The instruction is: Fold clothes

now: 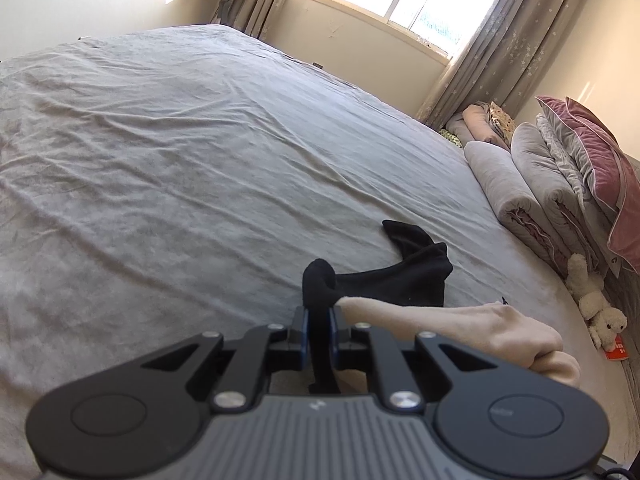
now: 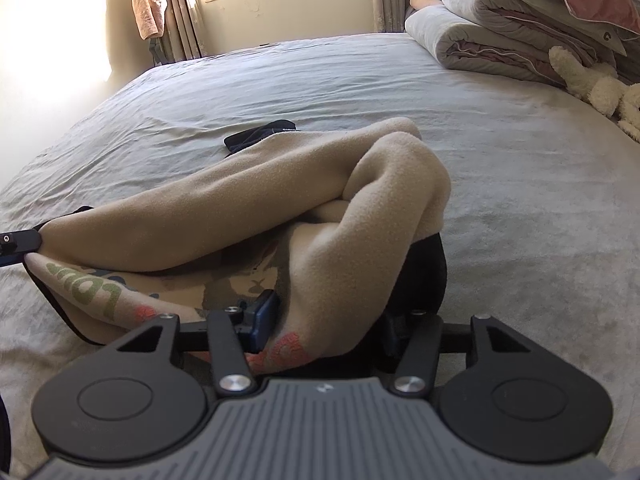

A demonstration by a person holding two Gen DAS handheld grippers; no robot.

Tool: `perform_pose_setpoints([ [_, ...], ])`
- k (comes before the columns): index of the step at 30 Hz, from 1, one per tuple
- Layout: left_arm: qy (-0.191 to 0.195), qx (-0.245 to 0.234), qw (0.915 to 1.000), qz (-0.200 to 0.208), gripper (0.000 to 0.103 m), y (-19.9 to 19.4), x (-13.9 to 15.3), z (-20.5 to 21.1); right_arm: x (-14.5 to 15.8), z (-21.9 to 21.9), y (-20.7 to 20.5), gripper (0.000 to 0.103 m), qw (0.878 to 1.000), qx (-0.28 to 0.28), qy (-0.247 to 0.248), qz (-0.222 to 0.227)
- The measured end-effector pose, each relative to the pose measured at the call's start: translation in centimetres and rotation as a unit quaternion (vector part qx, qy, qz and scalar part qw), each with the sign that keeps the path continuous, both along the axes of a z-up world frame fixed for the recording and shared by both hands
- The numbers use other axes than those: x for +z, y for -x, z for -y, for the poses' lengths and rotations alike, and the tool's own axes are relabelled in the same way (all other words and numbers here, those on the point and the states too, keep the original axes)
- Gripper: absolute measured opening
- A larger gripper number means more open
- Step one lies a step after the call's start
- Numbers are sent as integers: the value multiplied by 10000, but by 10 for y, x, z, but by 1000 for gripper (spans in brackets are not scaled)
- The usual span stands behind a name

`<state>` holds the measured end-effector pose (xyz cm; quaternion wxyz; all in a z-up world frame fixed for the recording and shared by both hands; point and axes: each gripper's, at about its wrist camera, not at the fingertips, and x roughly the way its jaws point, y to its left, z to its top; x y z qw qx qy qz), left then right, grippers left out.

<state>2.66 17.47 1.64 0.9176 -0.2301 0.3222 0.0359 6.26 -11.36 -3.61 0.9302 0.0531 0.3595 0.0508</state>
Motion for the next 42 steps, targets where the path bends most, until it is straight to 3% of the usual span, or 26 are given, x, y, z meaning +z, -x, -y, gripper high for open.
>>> perform_pose_setpoints([
  [18,65,26,10000,-20,10,0,-1,-2,1,1,0,56,10000,-20,-1,54],
  [22,94,20,10000,-12,10,0,-1,-3,7,4,1,42,9996,-124,37,263],
  [27,120,-52,9999,6,10,1,0,-2,17,16,-2,31,9984,-278,-118,484],
  [31,139,-39,9999,14,10,0,0,-3,20,15,0,27,9977,-312,-140,589],
  [38,172,29,9995,269,10,2,10,-5,41,8,-1,25,9932,-168,80,1148],
  [42,56,73,9996,260,10,0,10,-4,41,14,-7,25,9941,-89,-108,1080],
])
